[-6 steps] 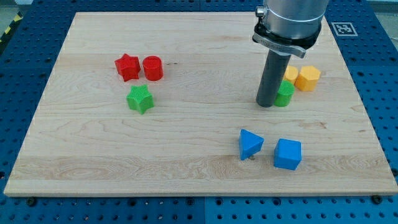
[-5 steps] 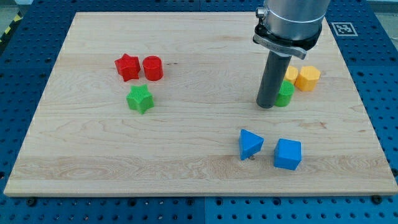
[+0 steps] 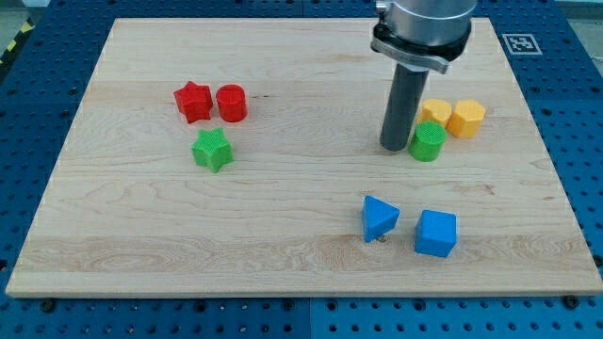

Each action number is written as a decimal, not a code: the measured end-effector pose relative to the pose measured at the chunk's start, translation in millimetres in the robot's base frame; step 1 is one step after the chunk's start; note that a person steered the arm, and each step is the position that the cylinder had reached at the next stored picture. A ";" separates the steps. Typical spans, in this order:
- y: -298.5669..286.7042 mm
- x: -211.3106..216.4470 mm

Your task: Move the green circle to the center right

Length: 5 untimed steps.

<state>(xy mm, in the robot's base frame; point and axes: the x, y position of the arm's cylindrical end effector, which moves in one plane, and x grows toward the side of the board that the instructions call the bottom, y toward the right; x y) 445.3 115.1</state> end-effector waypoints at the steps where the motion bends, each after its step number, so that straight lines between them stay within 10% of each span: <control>1: 8.5 9.3; 5: 57.0 18.6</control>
